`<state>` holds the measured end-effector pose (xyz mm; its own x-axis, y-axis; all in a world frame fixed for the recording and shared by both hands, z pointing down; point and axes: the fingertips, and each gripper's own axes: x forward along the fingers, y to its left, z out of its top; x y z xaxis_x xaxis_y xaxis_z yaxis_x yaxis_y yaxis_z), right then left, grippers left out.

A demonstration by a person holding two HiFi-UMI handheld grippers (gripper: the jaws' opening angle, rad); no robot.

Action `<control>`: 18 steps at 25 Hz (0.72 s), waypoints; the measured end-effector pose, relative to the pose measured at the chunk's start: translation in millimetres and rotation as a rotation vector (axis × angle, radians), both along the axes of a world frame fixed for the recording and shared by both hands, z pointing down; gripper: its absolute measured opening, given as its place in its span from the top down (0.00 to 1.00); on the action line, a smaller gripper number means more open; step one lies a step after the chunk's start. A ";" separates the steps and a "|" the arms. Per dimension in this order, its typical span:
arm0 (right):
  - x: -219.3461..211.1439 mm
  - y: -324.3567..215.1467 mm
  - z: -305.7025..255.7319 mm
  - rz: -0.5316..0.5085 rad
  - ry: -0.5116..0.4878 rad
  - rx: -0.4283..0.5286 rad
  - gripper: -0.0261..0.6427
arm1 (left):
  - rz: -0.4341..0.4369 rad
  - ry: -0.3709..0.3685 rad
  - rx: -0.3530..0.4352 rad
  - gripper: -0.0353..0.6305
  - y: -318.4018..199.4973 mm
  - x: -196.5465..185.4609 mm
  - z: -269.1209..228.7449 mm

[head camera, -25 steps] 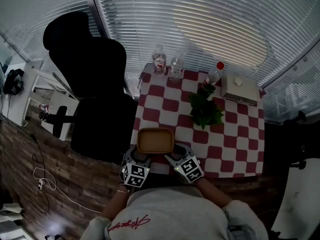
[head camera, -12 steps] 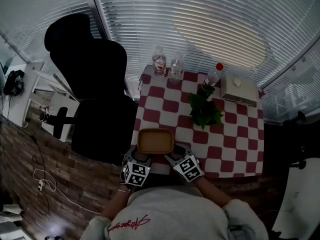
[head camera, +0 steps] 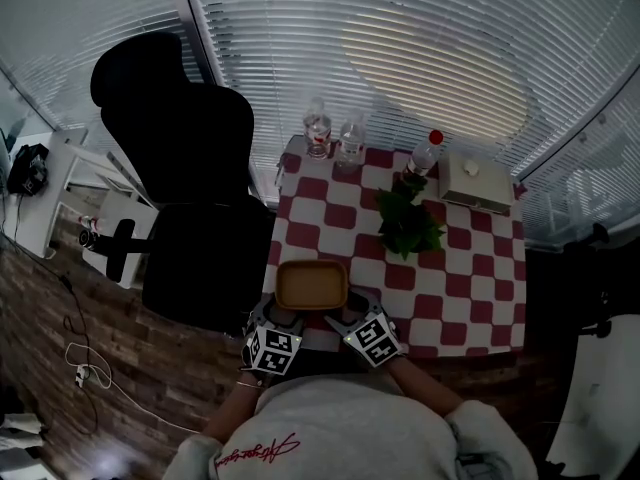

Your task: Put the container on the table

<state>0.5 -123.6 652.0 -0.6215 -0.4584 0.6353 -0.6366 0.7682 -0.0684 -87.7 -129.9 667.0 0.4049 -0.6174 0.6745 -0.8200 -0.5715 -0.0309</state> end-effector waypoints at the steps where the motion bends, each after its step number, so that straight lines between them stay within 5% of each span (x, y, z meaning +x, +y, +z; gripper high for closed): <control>1: -0.2 0.1 0.3 0.001 0.003 0.001 0.51 | 0.001 0.002 -0.003 0.48 0.1 0.4 0.1; 18: -1.1 -3.2 -3.0 0.051 -0.026 -0.007 0.45 | -0.010 0.073 0.021 0.43 1.7 -0.5 -6.5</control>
<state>-0.6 -126.8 649.0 -0.6140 -0.4852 0.6226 -0.6726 0.7344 -0.0910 -88.1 -128.2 660.5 0.4458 -0.6358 0.6301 -0.8264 -0.5628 0.0168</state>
